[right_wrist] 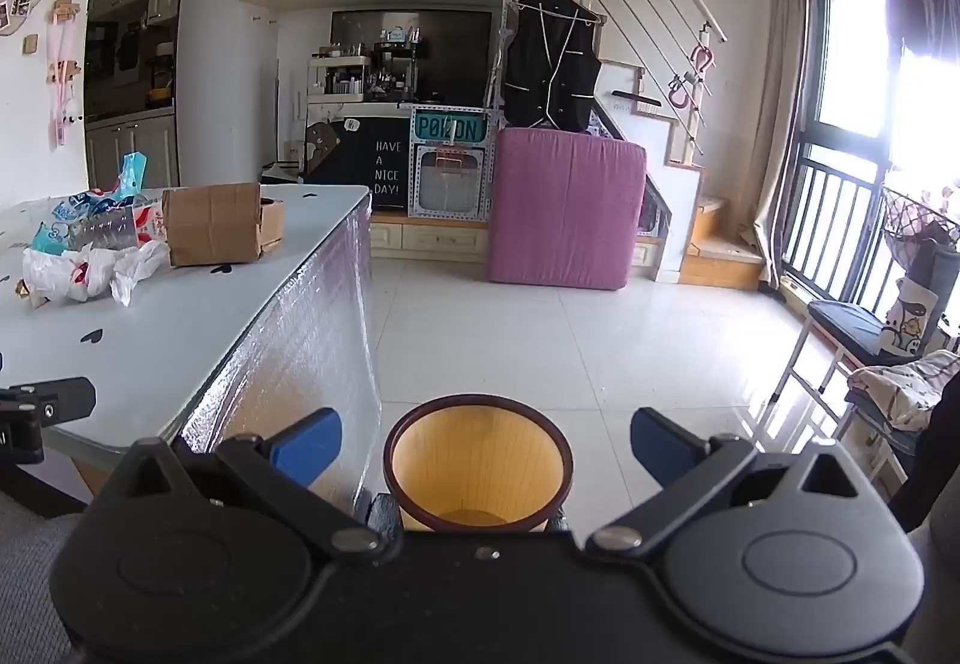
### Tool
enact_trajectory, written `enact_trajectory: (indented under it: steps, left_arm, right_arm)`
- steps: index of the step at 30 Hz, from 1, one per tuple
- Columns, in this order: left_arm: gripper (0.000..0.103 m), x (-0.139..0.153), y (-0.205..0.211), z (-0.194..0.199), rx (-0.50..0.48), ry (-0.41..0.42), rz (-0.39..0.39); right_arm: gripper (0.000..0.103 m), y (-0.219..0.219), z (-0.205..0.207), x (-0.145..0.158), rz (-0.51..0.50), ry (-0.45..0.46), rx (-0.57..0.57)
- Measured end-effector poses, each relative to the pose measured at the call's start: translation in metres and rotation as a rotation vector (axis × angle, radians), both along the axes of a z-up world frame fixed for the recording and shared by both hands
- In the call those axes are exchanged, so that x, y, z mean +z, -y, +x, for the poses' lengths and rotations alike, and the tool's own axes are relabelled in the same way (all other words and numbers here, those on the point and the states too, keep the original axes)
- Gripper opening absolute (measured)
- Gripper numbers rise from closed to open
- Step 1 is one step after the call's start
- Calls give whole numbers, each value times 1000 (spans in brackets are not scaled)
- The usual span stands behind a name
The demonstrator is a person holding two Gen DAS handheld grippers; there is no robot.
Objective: Collect trash
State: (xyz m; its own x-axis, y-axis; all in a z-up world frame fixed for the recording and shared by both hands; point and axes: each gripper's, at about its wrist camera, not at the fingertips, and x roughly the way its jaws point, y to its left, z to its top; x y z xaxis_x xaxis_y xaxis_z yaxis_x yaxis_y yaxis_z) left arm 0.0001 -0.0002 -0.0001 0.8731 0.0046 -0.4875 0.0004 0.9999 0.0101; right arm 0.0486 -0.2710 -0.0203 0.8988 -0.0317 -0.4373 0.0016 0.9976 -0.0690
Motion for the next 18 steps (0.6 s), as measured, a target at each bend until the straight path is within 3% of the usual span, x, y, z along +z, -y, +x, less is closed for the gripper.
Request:
enact_trajectory:
  steps: [18]
  left_arm:
    - [103,-3,0,1,-3,-3,-7]
  right_arm:
    - [103,2,2,-1,7,-14,5]
